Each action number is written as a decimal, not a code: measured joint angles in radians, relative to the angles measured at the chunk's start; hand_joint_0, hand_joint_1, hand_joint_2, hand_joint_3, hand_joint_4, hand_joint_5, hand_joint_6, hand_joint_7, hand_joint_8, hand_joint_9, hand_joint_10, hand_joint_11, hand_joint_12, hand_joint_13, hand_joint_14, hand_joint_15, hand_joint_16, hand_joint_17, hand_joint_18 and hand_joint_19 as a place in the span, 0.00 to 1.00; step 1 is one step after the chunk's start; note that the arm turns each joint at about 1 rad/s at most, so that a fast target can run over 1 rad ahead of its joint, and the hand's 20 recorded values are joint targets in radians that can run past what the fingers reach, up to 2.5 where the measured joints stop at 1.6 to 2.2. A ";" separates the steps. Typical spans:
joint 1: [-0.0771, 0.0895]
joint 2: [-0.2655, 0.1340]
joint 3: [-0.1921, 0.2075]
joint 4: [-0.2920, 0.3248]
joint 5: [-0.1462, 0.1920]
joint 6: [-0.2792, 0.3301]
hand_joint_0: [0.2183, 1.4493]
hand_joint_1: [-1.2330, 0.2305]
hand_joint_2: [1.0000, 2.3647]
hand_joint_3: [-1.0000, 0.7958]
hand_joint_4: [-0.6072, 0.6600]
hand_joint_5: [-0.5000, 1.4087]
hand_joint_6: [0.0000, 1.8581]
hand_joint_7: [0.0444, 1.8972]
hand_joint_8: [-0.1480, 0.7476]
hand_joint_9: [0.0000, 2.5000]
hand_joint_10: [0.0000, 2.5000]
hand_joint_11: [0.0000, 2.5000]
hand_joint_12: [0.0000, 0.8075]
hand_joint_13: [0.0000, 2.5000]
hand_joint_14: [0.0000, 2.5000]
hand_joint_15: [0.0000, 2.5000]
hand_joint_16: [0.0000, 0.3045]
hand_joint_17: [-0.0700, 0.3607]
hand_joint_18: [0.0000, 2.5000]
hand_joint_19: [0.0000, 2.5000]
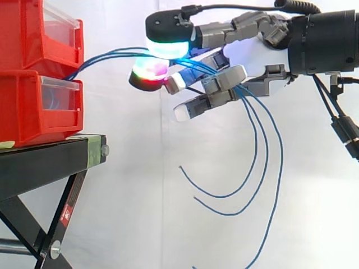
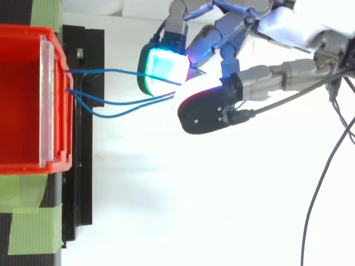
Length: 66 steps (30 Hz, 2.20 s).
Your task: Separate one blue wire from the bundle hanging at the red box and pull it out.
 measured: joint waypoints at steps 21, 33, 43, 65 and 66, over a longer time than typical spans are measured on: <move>0.009 0.000 0.000 0.000 0.008 0.039 0.41 0.15 0.02 0.46 0.62 0.12 0.38 0.59 0.48 0.18 0.01 0.49 0.43 0.42 0.30 0.48 0.20 0.48 0.22 0.21; 0.010 0.000 0.000 0.001 0.008 0.041 0.35 0.24 0.01 0.34 0.67 0.14 0.38 0.58 0.53 0.26 0.01 0.49 0.41 0.46 0.29 0.48 0.19 0.46 0.24 0.24; 0.011 0.000 0.000 0.000 0.008 0.041 0.28 0.30 0.00 0.29 0.67 0.14 0.37 0.58 0.55 0.28 0.01 0.47 0.42 0.48 0.30 0.47 0.19 0.47 0.24 0.26; 0.012 0.000 0.000 0.000 0.008 0.043 0.28 0.42 0.00 0.28 0.67 0.18 0.35 0.61 0.58 0.39 0.01 0.47 0.41 0.55 0.26 0.49 0.18 0.46 0.29 0.27; 0.012 0.000 0.000 0.000 0.008 0.043 0.28 0.41 0.00 0.28 0.67 0.18 0.35 0.62 0.58 0.39 0.01 0.47 0.41 0.55 0.25 0.50 0.18 0.45 0.29 0.27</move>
